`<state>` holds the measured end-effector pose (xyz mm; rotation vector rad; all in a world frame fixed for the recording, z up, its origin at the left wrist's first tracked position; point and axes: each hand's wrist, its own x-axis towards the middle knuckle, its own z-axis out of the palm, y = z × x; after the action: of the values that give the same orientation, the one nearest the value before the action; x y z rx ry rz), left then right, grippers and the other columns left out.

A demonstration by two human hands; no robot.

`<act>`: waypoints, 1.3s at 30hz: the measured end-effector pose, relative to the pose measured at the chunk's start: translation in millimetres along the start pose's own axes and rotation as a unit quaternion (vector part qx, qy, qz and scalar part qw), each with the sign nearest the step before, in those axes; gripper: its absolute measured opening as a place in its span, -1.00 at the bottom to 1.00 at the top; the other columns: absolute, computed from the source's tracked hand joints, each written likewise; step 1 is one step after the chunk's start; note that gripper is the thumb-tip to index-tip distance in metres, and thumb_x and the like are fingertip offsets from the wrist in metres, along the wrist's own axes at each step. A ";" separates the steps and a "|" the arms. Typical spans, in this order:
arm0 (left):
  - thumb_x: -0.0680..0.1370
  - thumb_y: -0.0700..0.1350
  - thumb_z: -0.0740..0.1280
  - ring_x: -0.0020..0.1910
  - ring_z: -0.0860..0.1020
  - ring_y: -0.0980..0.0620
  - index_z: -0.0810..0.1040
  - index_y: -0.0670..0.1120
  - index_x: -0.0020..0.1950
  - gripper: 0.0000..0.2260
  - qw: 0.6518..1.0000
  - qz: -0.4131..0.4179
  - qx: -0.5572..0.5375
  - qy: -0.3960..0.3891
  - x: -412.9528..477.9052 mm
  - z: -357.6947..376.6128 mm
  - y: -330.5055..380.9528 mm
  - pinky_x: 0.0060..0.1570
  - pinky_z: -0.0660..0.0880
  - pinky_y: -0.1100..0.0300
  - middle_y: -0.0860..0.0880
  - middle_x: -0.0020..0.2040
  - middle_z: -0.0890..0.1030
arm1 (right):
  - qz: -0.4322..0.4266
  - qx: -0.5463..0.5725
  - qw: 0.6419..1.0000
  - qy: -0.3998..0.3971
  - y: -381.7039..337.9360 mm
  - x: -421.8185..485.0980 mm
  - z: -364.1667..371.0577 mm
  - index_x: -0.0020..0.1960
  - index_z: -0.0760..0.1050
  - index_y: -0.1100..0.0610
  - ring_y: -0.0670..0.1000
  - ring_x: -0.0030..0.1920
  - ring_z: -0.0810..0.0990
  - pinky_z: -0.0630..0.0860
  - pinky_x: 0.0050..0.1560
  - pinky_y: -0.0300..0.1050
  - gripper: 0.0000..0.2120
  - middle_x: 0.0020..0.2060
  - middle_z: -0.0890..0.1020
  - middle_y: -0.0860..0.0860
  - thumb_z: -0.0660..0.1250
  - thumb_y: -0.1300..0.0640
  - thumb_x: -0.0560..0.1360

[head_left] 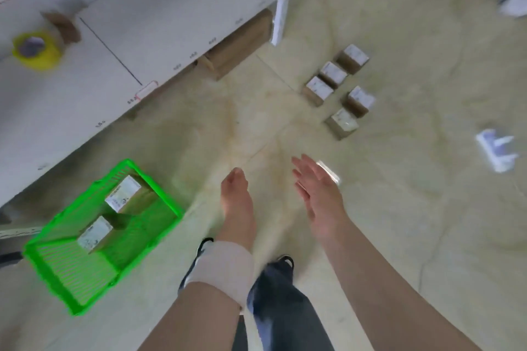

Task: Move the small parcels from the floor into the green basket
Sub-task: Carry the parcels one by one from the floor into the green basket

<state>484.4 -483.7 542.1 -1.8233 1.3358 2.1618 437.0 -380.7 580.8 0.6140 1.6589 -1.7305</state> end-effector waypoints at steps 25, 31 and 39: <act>0.57 -0.06 0.19 0.20 0.49 -0.05 0.43 -0.05 0.21 -0.77 0.993 0.040 0.040 -0.104 -48.7 549.2 47.7 0.37 0.34 -0.01 -0.03 0.07 0.52 | -0.031 0.098 0.993 0.062 -310.4 206.8 -355.8 0.32 0.39 0.06 0.03 0.24 0.55 0.44 0.17 -0.16 -0.63 0.25 0.57 0.01 0.30 0.08 0.53; 0.61 -0.07 0.13 0.20 0.45 0.02 0.37 -0.09 0.33 -0.70 0.997 0.011 0.012 -0.080 -37.5 654.2 28.3 0.35 0.29 0.04 -0.02 0.12 0.47 | -0.030 0.005 0.999 0.018 -368.2 284.4 -430.9 0.33 0.37 0.06 0.00 0.22 0.54 0.43 0.24 -0.13 -0.63 0.21 0.56 0.00 0.27 0.08 0.54; 0.57 -0.01 0.19 0.21 0.51 -0.03 0.41 -0.07 0.32 -0.67 0.994 -0.027 -0.090 0.058 14.4 696.0 60.1 0.37 0.34 0.00 0.00 0.08 0.54 | 0.028 -0.135 0.987 -0.079 -425.8 380.7 -406.0 0.35 0.39 0.12 0.03 0.23 0.54 0.42 0.20 -0.16 -0.60 0.24 0.55 0.06 0.27 0.06 0.54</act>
<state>-107.4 -112.3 534.5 -2.0517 1.1270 2.2460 -173.6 -37.4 560.5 0.3830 1.7072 -1.4426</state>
